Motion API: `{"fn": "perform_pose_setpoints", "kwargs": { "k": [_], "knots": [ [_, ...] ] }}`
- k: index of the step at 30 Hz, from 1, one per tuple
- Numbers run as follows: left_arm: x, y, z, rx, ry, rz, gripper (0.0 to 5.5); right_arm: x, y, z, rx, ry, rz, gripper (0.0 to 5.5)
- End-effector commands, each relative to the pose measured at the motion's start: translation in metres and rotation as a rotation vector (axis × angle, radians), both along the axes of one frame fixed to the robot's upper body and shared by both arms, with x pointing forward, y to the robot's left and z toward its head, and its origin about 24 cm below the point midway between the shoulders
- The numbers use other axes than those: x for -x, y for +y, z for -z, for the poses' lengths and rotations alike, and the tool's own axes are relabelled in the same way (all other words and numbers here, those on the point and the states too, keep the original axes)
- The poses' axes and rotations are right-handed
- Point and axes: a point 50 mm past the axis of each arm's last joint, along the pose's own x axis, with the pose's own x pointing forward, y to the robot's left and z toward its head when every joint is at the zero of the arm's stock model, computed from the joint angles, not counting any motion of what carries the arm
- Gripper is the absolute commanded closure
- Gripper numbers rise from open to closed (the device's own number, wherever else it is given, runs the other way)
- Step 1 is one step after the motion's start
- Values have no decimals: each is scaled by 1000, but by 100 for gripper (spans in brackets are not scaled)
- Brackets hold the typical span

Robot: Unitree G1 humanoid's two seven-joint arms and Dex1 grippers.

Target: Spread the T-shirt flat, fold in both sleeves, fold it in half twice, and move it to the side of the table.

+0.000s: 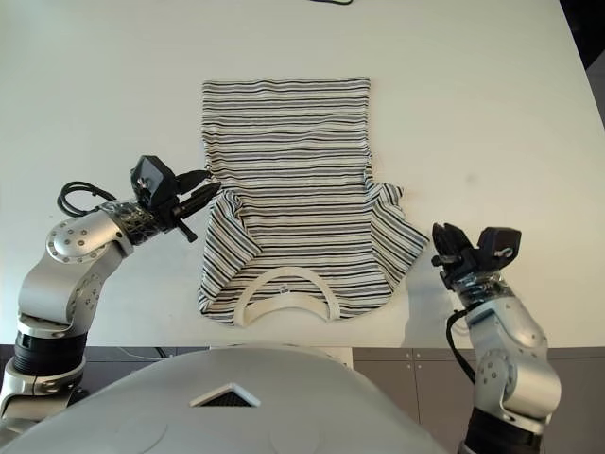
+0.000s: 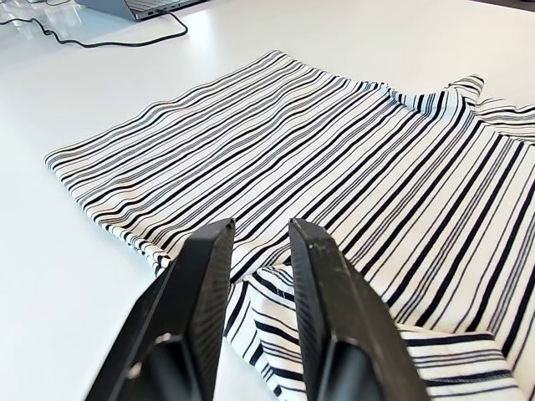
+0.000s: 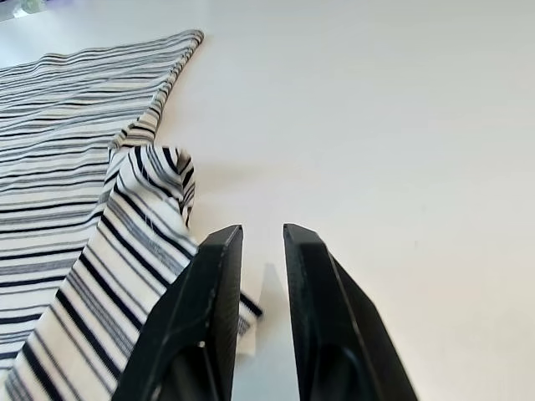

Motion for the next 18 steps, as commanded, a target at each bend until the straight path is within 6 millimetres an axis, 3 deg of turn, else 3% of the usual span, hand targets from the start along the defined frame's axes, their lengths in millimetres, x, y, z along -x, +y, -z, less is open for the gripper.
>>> {"fn": "perform_pose_setpoints", "kwargs": {
  "k": [1,6,13,18],
  "knots": [
    [10,-5,-2,-18,-20,-22,431,15,4,17,-110,104,34,460],
    [12,-14,-6,-4,-30,-4,431,20,10,31,-175,165,67,460],
    [11,-15,-4,9,-14,-11,431,7,21,27,-272,132,71,460],
    [9,-14,-4,10,-8,-28,429,3,17,24,-271,85,124,537]
  ]
}}
